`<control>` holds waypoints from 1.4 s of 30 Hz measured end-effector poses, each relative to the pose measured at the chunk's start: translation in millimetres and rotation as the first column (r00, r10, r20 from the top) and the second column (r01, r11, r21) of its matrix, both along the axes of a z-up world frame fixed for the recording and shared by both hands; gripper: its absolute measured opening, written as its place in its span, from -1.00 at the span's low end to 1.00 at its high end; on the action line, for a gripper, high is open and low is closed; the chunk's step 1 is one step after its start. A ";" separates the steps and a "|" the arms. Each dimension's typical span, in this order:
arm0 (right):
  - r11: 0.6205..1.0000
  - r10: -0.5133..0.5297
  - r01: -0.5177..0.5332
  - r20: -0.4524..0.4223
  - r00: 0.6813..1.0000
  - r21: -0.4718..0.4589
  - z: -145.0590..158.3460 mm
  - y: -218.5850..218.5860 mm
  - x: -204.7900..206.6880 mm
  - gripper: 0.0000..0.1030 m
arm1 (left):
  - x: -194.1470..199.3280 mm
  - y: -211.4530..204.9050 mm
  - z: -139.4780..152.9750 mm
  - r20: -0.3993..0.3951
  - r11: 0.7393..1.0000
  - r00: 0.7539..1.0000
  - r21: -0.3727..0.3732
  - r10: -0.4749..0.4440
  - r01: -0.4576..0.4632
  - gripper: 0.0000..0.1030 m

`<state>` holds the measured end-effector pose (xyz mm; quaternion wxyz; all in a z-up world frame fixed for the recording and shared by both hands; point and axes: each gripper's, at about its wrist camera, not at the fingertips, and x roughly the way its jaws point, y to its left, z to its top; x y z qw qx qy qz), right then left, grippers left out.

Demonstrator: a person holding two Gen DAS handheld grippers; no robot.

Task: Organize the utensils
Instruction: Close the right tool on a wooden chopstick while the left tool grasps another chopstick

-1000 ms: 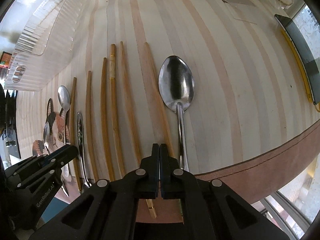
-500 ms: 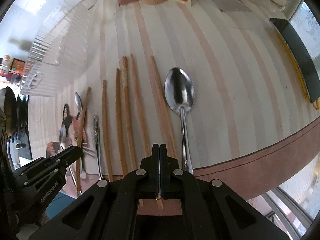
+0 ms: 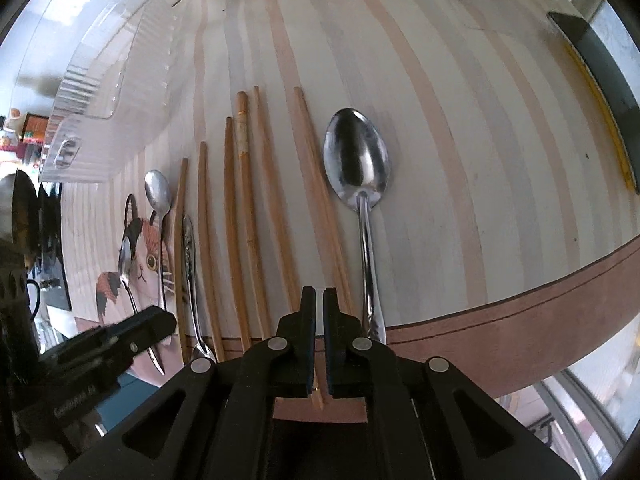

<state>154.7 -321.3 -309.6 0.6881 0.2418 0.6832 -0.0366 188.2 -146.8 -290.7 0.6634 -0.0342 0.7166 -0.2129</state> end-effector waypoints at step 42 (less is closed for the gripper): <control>0.999 0.044 -0.043 0.058 0.997 -0.028 39.8 28.2 21.0 -0.88 | 29.9 36.6 55.1 0.243 0.991 0.969 0.130 -0.038 0.006 -0.92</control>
